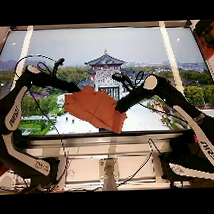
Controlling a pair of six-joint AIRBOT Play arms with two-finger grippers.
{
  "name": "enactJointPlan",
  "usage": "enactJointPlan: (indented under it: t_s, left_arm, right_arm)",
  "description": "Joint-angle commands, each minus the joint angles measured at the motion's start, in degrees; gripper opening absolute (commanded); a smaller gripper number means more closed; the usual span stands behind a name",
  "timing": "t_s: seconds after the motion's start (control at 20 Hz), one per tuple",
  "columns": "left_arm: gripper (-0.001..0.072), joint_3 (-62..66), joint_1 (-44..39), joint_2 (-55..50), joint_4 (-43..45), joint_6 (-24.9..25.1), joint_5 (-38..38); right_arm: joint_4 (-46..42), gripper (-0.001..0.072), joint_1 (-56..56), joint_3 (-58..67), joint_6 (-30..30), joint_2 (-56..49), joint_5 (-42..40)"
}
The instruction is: Fold the clothes and pants, and hang the long-sleeved shirts on hangers.
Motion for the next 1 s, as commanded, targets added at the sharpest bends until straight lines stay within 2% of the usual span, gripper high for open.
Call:
enactJointPlan:
  t_s: [0.0, 0.25, 0.4, 0.45, 0.5, 0.55, 0.6, 0.65, 0.7, 0.8, 0.85, 0.95]
  left_arm:
    - [0.0681, 0.1, 0.4, -0.7, -0.1, 0.7, 3.4]
    - [0.0676, 0.1, -1.5, -3.1, -1.4, 0.7, 1.2]
    - [0.0638, 0.1, -2.5, -4.7, -4.4, 0.7, 1.2]
    - [0.0598, 0.1, -2.7, -5.1, -5.4, 0.7, 1.0]
    - [0.0506, 0.1, -2.9, -5.3, -6.1, 0.7, 0.8]
    - [0.0475, 0.1, -3.0, -5.3, -6.1, 0.7, 0.8]
    - [0.0374, 0.1, -3.0, -5.2, -6.5, 0.7, 0.8]
    - [0.0189, 0.1, -2.7, -5.2, -7.5, 0.7, 0.8]
    - [0.0076, 0.1, -2.3, -5.1, -9.4, 0.7, 0.8]
    - [0.0044, 0.4, -1.1, -5.0, -14.5, 1.5, 0.8]
    - [0.0016, 0.7, -0.3, -4.8, -17.2, 3.3, 0.8]
    - [0.0015, 0.9, 1.1, -3.4, -21.0, 8.1, 0.9]
  right_arm:
    - [0.0, 0.0006, 0.0, 0.0, 0.0, 0.0, 0.0]
    - [0.0, 0.0007, 0.0, 0.0, 0.0, 0.0, 0.0]
    - [0.0, 0.0007, 0.0, 0.0, 0.0, 0.0, 0.0]
    - [0.0, 0.0007, 0.0, 0.0, 0.0, 0.0, 0.0]
    - [0.0, 0.0007, 0.0, 0.0, 0.0, 0.0, 0.0]
    - [0.0, 0.0006, 0.0, 0.0, 0.0, 0.0, 0.0]
    - [0.0, 0.0007, 0.0, 0.0, 0.0, 0.0, 0.0]
    - [0.0, 0.0007, 0.0, 0.0, 0.0, 0.0, 0.0]
    - [0.0, 0.0007, 0.0, 0.0, 0.0, 0.0, 0.0]
    - [0.0, 0.0007, 0.0, 0.0, 0.0, 0.0, 0.0]
    - [0.0, 0.0007, 0.0, 0.0, 0.0, 0.0, 0.0]
    - [0.1, 0.0007, 0.0, 0.0, 0.3, 0.1, -1.7]
